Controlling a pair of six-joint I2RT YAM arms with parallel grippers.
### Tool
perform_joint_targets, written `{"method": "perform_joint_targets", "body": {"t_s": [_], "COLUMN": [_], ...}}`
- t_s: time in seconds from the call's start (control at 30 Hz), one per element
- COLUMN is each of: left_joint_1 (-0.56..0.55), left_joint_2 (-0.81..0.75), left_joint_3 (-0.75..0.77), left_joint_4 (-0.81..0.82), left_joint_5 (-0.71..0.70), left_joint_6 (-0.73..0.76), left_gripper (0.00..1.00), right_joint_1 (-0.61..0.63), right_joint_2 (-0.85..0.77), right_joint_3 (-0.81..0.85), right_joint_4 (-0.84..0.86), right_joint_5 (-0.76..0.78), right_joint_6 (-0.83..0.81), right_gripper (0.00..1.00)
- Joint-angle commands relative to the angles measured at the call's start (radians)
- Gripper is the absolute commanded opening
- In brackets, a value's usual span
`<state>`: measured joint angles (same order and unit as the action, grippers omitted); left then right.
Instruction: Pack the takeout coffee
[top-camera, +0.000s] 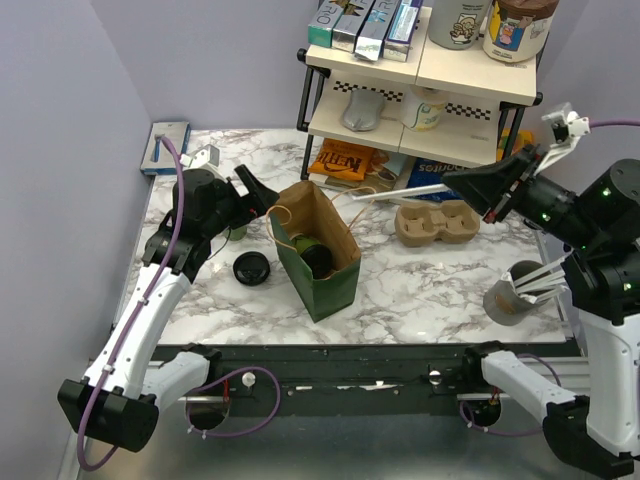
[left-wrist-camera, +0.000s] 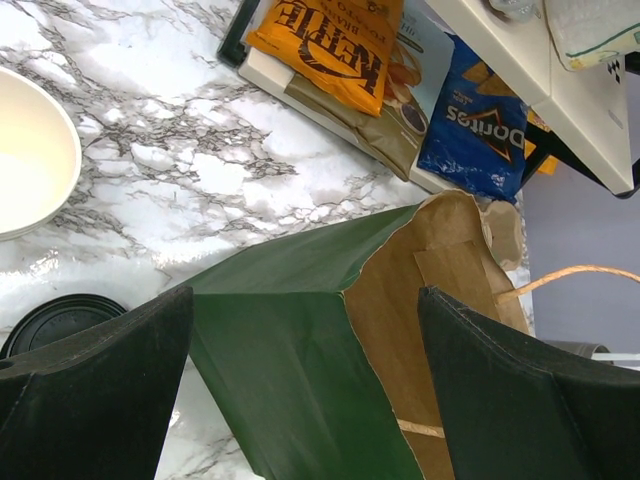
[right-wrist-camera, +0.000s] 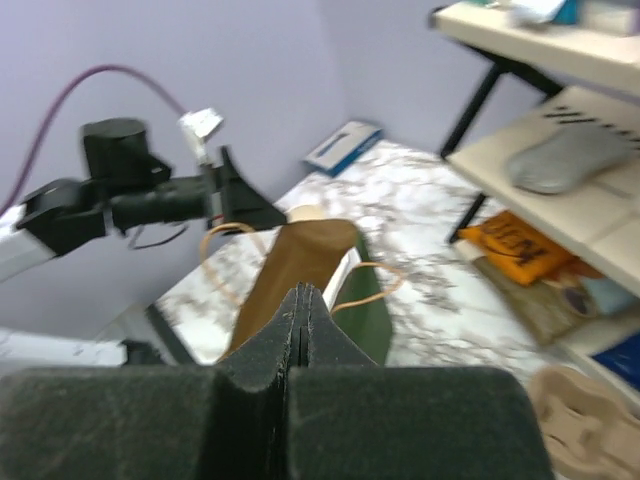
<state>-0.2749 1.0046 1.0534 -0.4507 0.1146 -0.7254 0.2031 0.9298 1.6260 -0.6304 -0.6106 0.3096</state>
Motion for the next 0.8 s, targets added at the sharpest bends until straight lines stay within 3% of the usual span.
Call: {"method": "perform_joint_targets", "body": {"t_s": [0.0,0.23,0.33,0.73,0.77], "left_joint_1": [0.002,0.002,0.002,0.002,0.002], "left_joint_2": [0.009,0.023,0.028,0.023,0.023], "left_joint_3": [0.013,0.016,0.014,0.011,0.010], "left_joint_4": [0.024,0.032,0.030,0.027,0.027], "left_joint_5": [0.031,0.042,0.043,0.051,0.050], "left_joint_6": [0.000,-0.002,0.003,0.007,0.007], "left_gripper": [0.99,0.99,0.99,0.99,0.99], "right_joint_1": [0.082,0.390,0.430,0.578,0.588], "right_joint_2": [0.036,0.204,0.228,0.383,0.386], "right_joint_3": [-0.029,0.089,0.106,0.127,0.123], "right_joint_4": [0.071,-0.155,-0.198,-0.290,-0.278], "right_joint_5": [-0.178,0.104,0.238,0.361,0.356], "right_joint_6": [0.036,-0.070,-0.089,-0.178,-0.178], "right_gripper": [0.00,0.01,0.01,0.01,0.15]}}
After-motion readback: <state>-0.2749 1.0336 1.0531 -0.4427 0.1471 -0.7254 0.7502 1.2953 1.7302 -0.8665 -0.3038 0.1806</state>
